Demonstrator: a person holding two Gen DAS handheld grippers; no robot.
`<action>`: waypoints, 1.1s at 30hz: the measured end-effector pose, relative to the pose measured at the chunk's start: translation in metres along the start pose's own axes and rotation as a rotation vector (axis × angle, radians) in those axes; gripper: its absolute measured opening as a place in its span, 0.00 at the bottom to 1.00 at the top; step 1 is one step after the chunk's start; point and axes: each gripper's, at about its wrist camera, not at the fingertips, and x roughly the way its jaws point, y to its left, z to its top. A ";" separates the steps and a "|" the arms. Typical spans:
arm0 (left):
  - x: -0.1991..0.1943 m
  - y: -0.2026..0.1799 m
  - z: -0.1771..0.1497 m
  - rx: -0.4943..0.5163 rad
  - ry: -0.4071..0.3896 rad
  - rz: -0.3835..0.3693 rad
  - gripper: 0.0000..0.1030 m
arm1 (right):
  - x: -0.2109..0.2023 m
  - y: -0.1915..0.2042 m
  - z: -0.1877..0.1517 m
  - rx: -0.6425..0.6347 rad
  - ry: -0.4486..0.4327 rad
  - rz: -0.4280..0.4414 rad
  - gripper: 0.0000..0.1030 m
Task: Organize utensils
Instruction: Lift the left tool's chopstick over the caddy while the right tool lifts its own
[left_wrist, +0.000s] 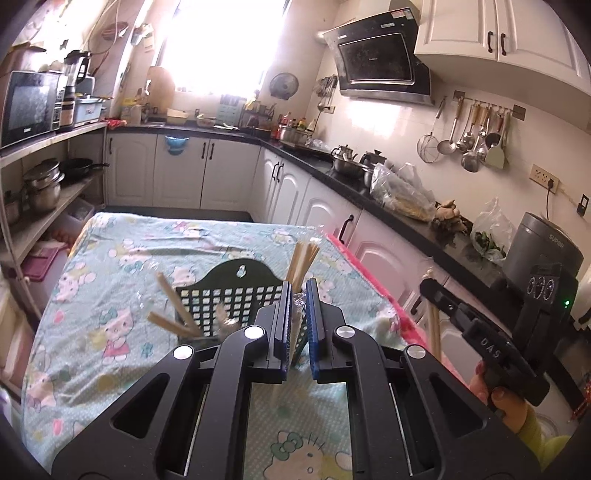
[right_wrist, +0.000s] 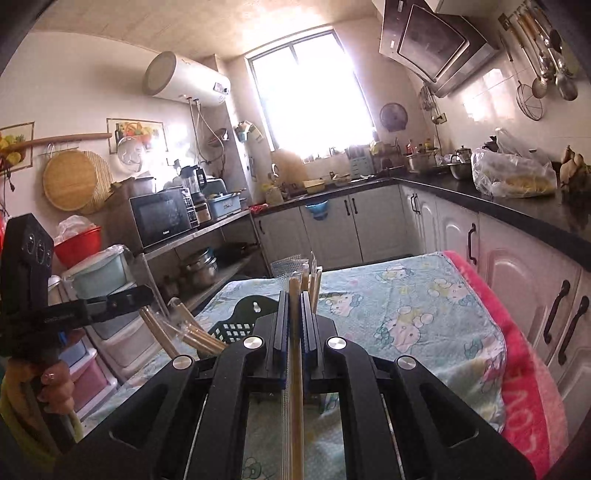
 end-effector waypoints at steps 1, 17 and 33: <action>0.000 -0.001 0.002 0.003 -0.002 -0.003 0.04 | 0.002 0.000 0.001 0.002 0.002 -0.001 0.06; 0.002 -0.025 0.053 0.061 -0.095 -0.010 0.04 | 0.038 0.020 0.040 -0.059 -0.037 0.007 0.06; -0.012 0.009 0.096 0.050 -0.235 0.142 0.04 | 0.086 0.042 0.083 -0.109 -0.165 0.051 0.06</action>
